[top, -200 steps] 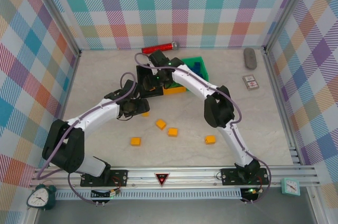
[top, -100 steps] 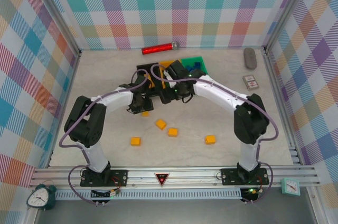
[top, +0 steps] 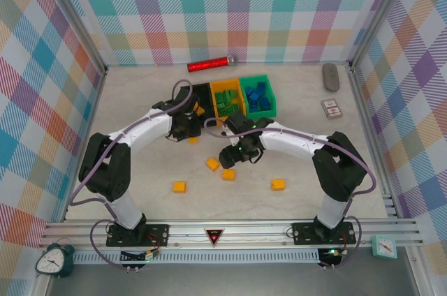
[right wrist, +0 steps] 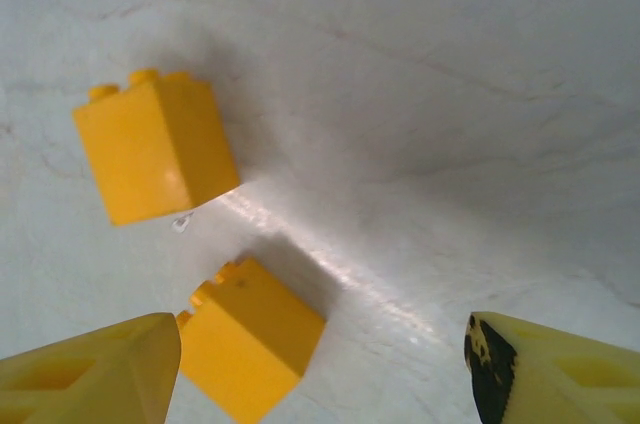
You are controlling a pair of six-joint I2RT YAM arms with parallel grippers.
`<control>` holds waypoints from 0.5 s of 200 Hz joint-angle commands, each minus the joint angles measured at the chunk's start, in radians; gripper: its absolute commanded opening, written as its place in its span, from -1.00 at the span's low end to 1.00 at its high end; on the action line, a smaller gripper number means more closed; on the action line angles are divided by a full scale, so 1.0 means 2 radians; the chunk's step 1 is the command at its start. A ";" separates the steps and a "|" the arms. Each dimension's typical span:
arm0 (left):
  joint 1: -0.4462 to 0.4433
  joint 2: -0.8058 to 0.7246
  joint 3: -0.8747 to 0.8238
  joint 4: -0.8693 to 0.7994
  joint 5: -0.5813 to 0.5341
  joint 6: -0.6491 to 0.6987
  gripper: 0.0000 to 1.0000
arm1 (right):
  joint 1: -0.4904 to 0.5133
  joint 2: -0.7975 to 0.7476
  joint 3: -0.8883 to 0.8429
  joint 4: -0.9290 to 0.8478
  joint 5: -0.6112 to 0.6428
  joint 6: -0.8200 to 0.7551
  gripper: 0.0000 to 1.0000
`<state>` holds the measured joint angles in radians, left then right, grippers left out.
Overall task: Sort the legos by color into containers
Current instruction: Pick up the lego from the center of the table, then place the lego in the container.
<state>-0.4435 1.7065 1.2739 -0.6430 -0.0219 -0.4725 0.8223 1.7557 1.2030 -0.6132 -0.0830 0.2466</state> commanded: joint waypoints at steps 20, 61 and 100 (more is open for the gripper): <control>0.007 0.057 0.135 -0.059 -0.030 0.030 -0.46 | 0.024 0.033 0.006 0.053 -0.021 0.010 0.53; 0.017 0.148 0.260 -0.093 -0.076 0.058 -0.35 | 0.033 0.045 0.004 0.069 -0.020 0.026 0.53; 0.024 0.194 0.318 -0.123 -0.078 0.064 -0.03 | 0.038 0.056 0.014 0.070 -0.006 0.025 0.55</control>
<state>-0.4145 2.0819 1.8610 -0.7967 -0.1501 -0.3683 0.8871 1.8389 1.2041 -0.4908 -0.1051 0.2836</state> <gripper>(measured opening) 0.424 0.768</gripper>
